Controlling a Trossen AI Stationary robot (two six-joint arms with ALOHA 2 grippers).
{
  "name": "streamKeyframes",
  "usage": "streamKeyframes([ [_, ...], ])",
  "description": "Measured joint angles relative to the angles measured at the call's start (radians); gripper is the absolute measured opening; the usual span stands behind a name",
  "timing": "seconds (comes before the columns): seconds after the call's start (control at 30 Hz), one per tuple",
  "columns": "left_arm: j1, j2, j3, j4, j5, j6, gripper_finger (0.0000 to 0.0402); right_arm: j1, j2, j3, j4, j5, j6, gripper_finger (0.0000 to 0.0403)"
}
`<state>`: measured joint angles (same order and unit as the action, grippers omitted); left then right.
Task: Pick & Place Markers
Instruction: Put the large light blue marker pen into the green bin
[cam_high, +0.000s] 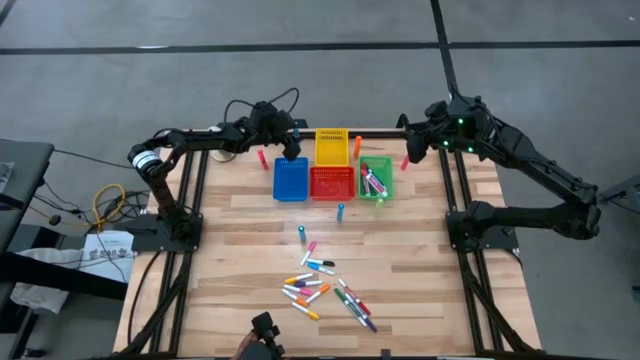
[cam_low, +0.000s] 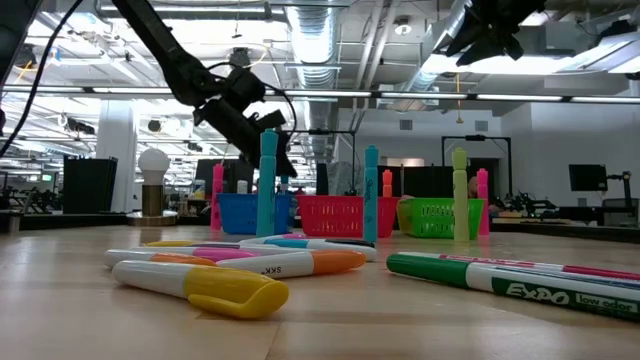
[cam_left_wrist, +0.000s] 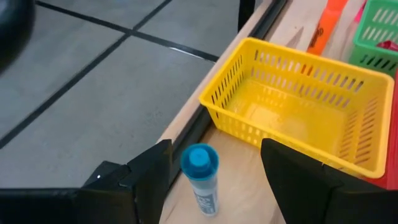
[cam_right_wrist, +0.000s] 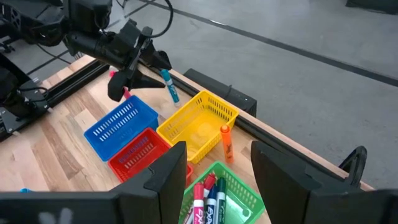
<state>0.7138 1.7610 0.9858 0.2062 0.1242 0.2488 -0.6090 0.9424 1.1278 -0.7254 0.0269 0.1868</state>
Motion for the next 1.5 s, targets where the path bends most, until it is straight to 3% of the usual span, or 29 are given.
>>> streamKeyframes([
  [1.5, 0.001, 0.028, 0.000, 0.020, -0.027, 0.001, 0.0237, 0.000, 0.000, 0.000, 0.000, -0.001, 0.024, 0.0170],
])
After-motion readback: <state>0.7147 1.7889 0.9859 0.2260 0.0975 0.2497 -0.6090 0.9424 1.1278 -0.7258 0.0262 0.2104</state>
